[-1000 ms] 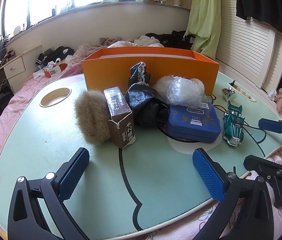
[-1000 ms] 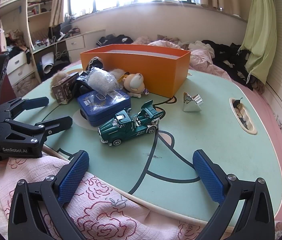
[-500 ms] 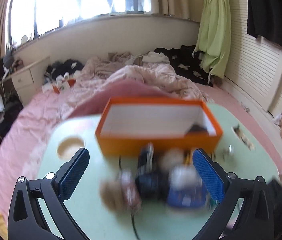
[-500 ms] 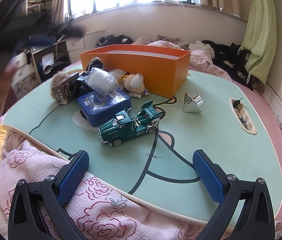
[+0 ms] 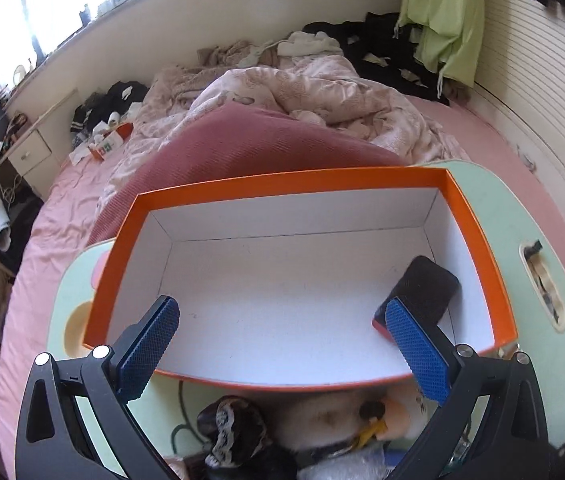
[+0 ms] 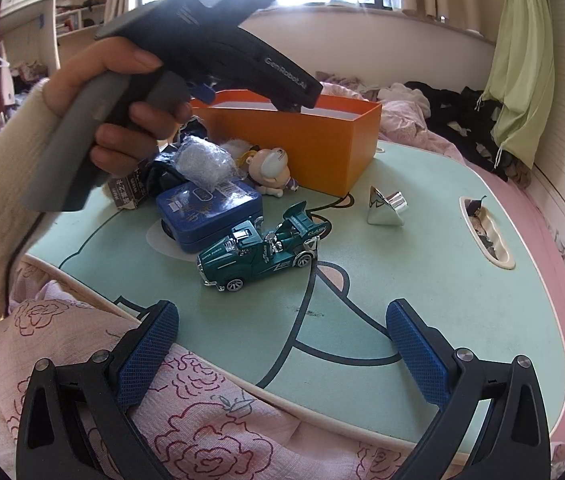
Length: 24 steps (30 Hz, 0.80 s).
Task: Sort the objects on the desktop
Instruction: 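Reach into the box and grasp the black cube with the left gripper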
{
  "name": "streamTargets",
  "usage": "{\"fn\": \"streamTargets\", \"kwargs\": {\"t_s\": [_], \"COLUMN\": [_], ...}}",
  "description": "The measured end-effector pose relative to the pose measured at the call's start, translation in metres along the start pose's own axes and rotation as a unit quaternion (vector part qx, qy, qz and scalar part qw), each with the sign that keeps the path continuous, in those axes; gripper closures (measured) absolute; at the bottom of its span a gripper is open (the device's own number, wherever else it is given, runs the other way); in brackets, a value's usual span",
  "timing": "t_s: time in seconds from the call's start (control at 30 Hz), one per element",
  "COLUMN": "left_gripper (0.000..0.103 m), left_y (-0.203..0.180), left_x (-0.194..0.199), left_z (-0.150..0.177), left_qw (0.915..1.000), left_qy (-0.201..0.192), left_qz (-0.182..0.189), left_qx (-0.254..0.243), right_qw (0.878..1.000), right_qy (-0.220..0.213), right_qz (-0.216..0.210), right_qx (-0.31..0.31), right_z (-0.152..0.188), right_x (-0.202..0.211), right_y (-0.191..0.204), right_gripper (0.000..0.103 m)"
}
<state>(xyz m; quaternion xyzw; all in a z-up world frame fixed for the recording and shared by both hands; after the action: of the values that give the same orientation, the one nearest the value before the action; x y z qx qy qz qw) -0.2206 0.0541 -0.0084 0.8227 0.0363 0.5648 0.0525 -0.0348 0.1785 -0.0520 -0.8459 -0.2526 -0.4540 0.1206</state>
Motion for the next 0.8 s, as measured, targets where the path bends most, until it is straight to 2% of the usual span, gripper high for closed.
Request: {"fn": "streamTargets", "kwargs": {"t_s": [0.2,0.27,0.33,0.4,0.43,0.47,0.53,0.7,0.8], "left_gripper": [0.0,0.0,0.001,0.014,0.025,0.027,0.027,0.028,0.028], "left_y": [-0.007,-0.011,-0.022,-0.033,-0.036,-0.039,-0.048,-0.062,-0.07], "left_x": [-0.004,-0.005,-0.009,-0.016,-0.022,-0.026,-0.034,-0.027,-0.034], "left_z": [-0.001,-0.002,-0.007,-0.011,-0.012,-0.013,-0.015,-0.023,-0.018], "left_qw": [0.9993,0.9974,0.9915,0.9838,0.9803,0.9779,0.9724,0.9663,0.9639], "left_qy": [0.02,0.034,0.061,0.092,0.112,0.128,0.156,0.151,0.169], "left_qz": [0.03,0.064,0.114,0.15,0.158,0.16,0.165,0.2,0.193], "left_qx": [-0.004,-0.006,-0.016,-0.036,-0.039,-0.041,-0.055,-0.061,-0.073], "right_qw": [1.0,1.0,1.0,1.0,1.0,1.0,1.0,1.0,1.0], "right_qy": [0.0,0.0,0.0,0.0,0.0,0.0,0.0,-0.001,-0.001], "right_qz": [0.0,0.0,0.0,0.0,0.0,0.0,0.0,0.0,0.0], "right_qx": [0.0,0.0,0.0,0.0,0.0,0.0,0.0,0.0,0.0], "right_z": [0.0,0.001,0.0,0.001,0.001,0.001,0.001,0.0,0.001], "right_x": [0.0,0.0,0.0,0.0,0.0,0.0,0.0,0.0,0.0], "right_y": [0.0,0.0,0.0,0.0,0.0,0.0,0.0,-0.001,0.0], "right_gripper": [0.0,0.0,0.0,0.0,0.0,0.0,0.0,0.0,0.0]}}
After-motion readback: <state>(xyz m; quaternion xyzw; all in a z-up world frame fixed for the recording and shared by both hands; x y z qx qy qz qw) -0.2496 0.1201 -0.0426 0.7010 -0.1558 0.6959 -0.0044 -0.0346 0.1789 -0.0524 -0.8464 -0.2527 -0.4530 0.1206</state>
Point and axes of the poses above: each gripper's, at about its wrist camera, not at the fingertips, and x roughly against the way its jaws point, y to its left, z to its underside, the point moved 8 cm from there along -x, roughly the way its jaws point, and after that the axes turned 15 degrees about y, right-handed, at the moved point
